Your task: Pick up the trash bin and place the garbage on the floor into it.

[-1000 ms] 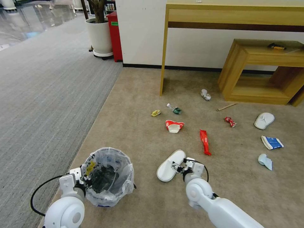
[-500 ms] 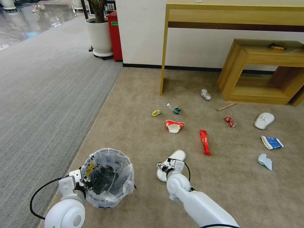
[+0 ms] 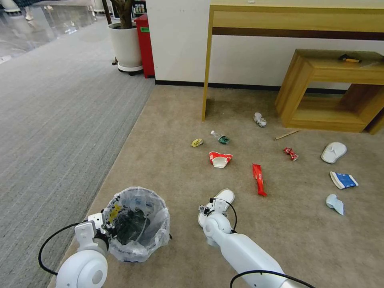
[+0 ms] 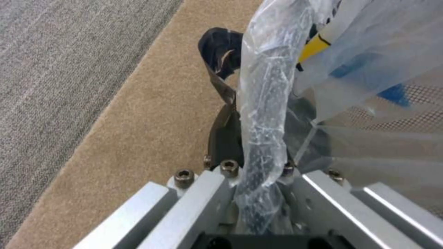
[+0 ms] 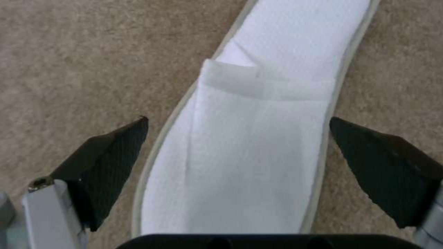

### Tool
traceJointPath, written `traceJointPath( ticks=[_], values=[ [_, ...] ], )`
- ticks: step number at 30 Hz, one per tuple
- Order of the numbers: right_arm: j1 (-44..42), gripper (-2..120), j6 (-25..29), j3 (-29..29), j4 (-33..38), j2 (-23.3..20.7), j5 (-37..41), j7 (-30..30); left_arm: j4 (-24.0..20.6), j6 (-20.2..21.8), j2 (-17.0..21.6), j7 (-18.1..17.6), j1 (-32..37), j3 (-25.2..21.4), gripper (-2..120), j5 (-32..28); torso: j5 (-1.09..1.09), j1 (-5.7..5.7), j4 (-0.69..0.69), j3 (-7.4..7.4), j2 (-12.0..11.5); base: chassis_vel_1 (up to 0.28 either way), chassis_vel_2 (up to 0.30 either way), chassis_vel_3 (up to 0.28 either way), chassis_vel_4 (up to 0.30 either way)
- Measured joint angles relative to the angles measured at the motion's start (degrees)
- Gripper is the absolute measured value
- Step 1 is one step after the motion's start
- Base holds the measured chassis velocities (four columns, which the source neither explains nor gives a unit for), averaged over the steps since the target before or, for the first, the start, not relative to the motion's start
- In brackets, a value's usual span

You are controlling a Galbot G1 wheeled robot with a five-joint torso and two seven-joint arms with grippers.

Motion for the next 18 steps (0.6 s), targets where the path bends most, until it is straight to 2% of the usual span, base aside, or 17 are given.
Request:
traceJointPath(
  ticks=[12,14,17,18],
  values=[
    [0.7,96,0.6,0.6,-5.6,1.7,-2.3,-0.3,1.0,-0.3,0.0,0.0,-0.9,0.5,0,0.0,0.01,0.0,0.0,0.0,0.0,0.0,0.0,0.0,0.0],
    [0.7,92,0.8,0.6,-6.1,1.9,-2.5,-0.4,1.1,-0.3,0.0,0.0,-1.0,0.6,0,0.0,0.01,-0.01,0.0,0.0,0.0,0.0,0.0,0.0,0.0],
    [0.8,77,1.4,0.7,-6.9,2.2,-3.2,-0.7,1.2,-0.4,0.1,0.1,-1.0,0.5,0,0.0,0.01,0.0,0.01,-0.01,0.0,0.0,0.0,0.0,0.0],
    [0.8,77,1.4,0.7,-6.9,2.2,-3.2,-0.7,1.2,-0.4,0.1,0.1,-1.0,0.5,0,0.0,0.01,0.0,0.01,-0.01,0.0,0.0,0.0,0.0,0.0]
  ],
)
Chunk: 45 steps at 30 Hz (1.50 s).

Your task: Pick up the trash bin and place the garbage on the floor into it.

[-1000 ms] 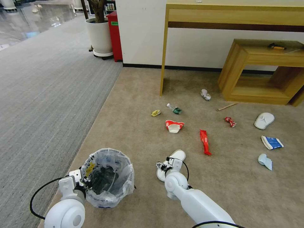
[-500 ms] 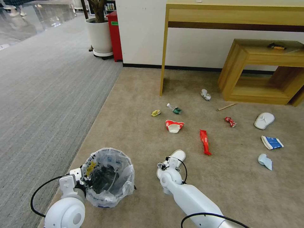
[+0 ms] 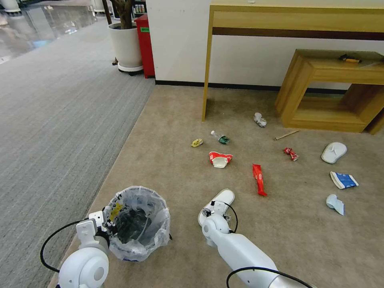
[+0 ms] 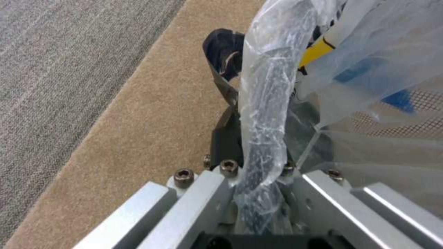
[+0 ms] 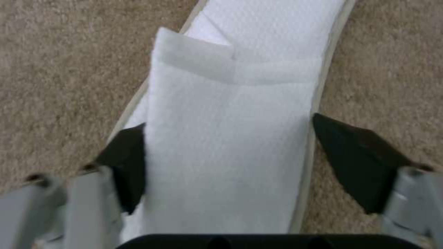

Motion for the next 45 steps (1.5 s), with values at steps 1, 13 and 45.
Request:
traceJointPath(
  ticks=[1,13,45],
  values=[
    [0.0,76,0.1,0.0,-0.1,0.0,-0.1,0.0,0.0,0.0,0.0,0.0,0.0,0.0,0,0.0,0.0,0.0,0.0,0.0,0.0,0.0,0.0,0.0,0.0],
    [-2.5,27,0.9,-0.3,2.9,-2.2,-1.6,-0.1,1.3,-0.2,-0.1,0.2,-0.9,0.1,0,0.2,0.0,0.0,0.0,0.0,0.0,0.0,0.0,0.0,0.0],
    [-15.0,0,20.9,7.5,26.9,-31.7,-23.5,-19.9,3.7,-1.1,-3.7,1.5,-2.6,0.5,0,2.5,0.01,-0.01,0.0,0.01,0.0,0.0,0.0,0.0,0.0]
  ],
)
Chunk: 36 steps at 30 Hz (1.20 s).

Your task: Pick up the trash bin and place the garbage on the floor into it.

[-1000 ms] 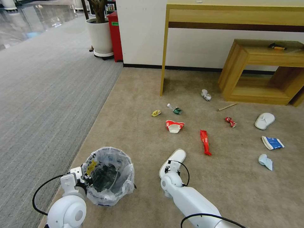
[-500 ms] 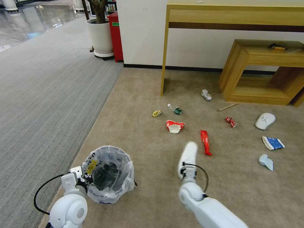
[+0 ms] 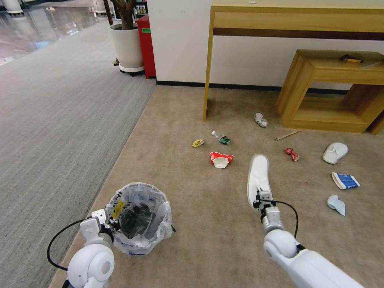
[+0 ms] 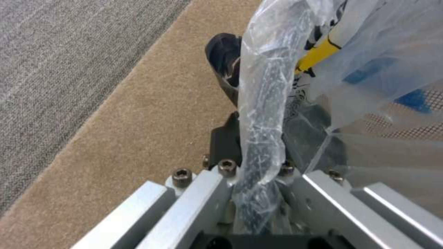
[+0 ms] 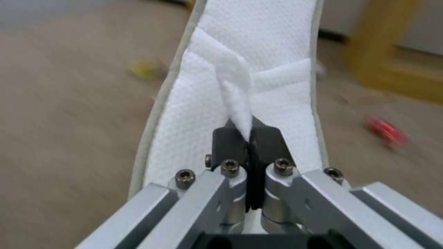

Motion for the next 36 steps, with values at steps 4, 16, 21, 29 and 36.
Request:
traceJointPath(
  ticks=[4,16,21,29,36],
  values=[
    [0.2,0,7.2,1.9,1.7,-2.9,4.8,-14.0,-0.1,0.0,-0.6,0.0,0.0,0.0,0,0.2,-0.02,0.0,-0.01,0.0,0.0,0.0,0.0,0.0,0.0],
    [5.6,0,16.8,-3.4,4.3,-8.9,18.2,-36.6,-1.1,0.1,-1.9,0.1,1.0,-0.1,0,1.0,-0.04,0.01,0.0,0.01,0.0,0.0,0.0,0.0,0.0],
    [13.8,0,17.0,-11.2,5.4,-11.2,20.0,-37.3,-1.9,0.3,-2.3,0.1,1.6,-0.1,0,1.1,-0.04,0.01,-0.03,0.01,0.0,0.0,0.0,0.0,0.0],
    [31.0,0,15.7,-28.2,8.4,-10.6,22.9,-36.1,-2.4,0.4,-3.1,0.2,2.1,-0.2,0,2.1,-0.04,0.02,0.0,0.0,0.0,0.0,0.0,0.0,0.0],
    [41.8,0,14.1,-38.6,11.1,-6.1,24.8,-33.1,-2.0,0.5,-3.9,0.2,1.4,-0.2,0,2.2,-0.02,0.01,0.01,0.0,0.0,0.0,0.0,0.0,0.0]
  ],
)
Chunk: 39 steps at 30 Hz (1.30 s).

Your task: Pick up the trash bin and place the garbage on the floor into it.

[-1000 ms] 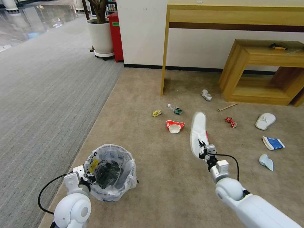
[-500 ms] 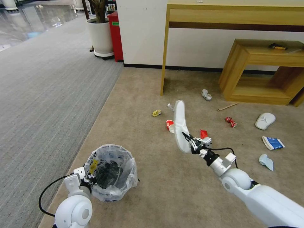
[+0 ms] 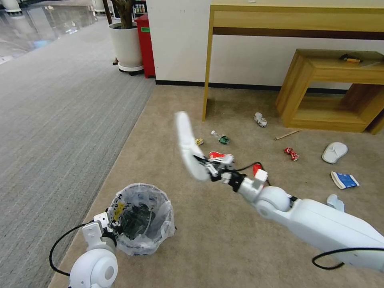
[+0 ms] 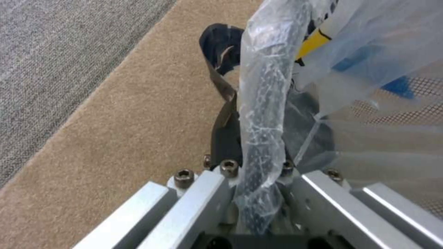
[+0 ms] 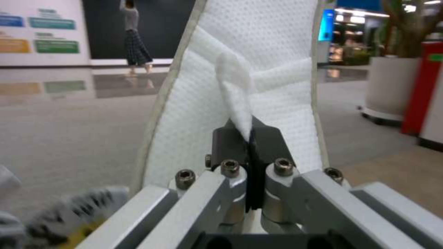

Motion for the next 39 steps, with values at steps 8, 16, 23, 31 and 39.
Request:
traceJointPath(
  ticks=[8,16,23,31,39],
  values=[
    [6.0,0,-0.7,-6.8,1.5,4.7,1.3,3.1,0.7,0.4,-0.6,-0.2,-1.3,0.2,0,-0.7,-0.02,0.0,-0.02,-0.01,0.0,0.0,0.0,0.0,0.0],
    [7.8,0,-0.8,-11.9,0.3,8.6,1.4,4.7,0.7,0.7,-0.2,-0.4,-1.7,0.1,0,-1.7,-0.02,0.0,-0.02,0.0,0.0,0.0,0.0,0.0,0.0],
    [8.2,0,-0.7,-14.7,-0.6,10.9,1.5,5.7,0.7,0.9,1.0,-0.9,-2.0,-0.5,0,-3.2,-0.03,0.0,-0.03,0.0,0.0,0.0,0.0,0.0,0.0],
    [7.2,0,-0.4,-16.8,-3.1,13.3,0.9,6.5,0.2,1.1,1.2,-1.5,-2.4,-0.4,0,-4.2,-0.01,-0.01,-0.01,0.0,0.0,0.0,0.0,0.0,0.0],
    [6.4,0,0.2,-18.2,-7.2,17.0,-0.2,6.7,-1.4,1.2,1.7,-1.7,-1.9,-0.4,0,-5.1,0.0,-0.01,-0.01,0.0,0.0,0.0,0.0,0.0,0.0]
  ],
)
